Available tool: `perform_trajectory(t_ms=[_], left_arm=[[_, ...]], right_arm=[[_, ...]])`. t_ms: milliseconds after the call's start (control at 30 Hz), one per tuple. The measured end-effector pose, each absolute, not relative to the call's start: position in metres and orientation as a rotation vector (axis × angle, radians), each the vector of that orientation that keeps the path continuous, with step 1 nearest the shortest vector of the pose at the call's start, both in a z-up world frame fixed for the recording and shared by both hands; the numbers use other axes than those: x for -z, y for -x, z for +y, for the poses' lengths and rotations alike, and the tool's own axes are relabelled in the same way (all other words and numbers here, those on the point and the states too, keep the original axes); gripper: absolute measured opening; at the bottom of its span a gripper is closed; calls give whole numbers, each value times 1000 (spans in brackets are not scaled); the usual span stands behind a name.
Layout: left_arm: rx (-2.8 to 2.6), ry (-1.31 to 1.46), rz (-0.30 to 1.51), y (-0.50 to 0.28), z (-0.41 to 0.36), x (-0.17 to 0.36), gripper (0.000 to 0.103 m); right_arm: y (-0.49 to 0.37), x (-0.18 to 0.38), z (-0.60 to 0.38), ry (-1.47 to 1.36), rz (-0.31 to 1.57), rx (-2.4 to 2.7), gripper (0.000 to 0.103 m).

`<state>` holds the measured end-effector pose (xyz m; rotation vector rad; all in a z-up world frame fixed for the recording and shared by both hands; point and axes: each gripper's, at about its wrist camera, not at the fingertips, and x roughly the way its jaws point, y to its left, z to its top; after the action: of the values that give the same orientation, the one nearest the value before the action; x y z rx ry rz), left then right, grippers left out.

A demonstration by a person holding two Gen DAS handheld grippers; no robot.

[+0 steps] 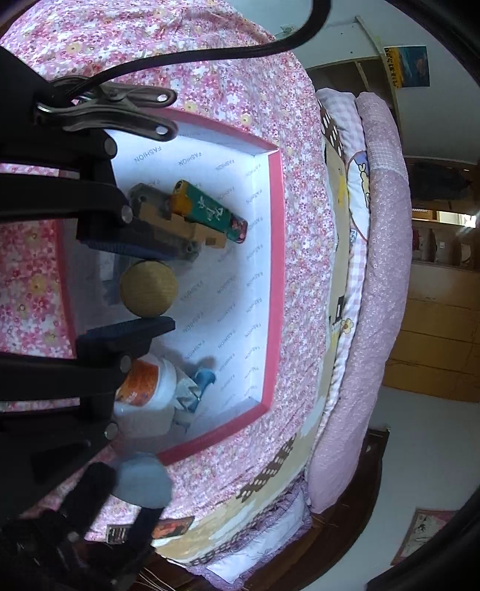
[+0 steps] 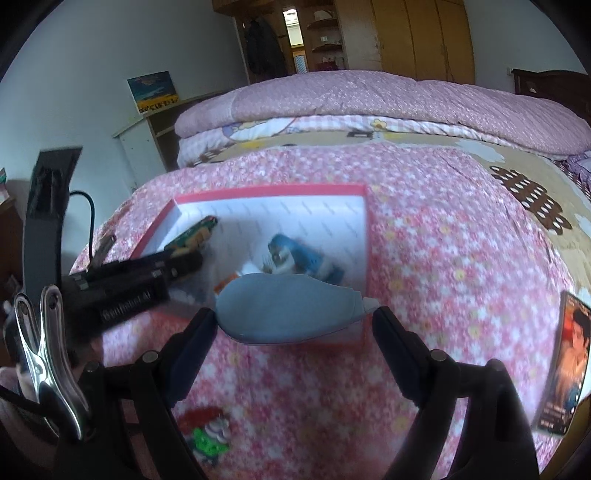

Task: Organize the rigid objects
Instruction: 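Lower and release the tan disc and light blue bulb into the tray with both grippers, then withdraw both grippers from the tray back toward the remaining objects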

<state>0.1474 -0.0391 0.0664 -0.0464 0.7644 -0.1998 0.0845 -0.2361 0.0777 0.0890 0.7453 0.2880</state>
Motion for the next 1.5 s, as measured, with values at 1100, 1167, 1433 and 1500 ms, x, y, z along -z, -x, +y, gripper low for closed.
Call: perform_trajectory(t_ms=[1100,1167,1433,1500], left_arm=[[160,35,776,-159,-34,-56,45],[157,31,775,-160,-34,-55,45],[153,27,774,-160,-35,-55,45],[153,27,775,-160,-35,-55,45]], right_arm=[[-187,-67,-211,-66,803,-314,87],[-191,-64,-210,-66,807,-318,87],[-196,-61,-208,-75,809,-329,87],[-195,-61,-208,-77,808,-328,87]])
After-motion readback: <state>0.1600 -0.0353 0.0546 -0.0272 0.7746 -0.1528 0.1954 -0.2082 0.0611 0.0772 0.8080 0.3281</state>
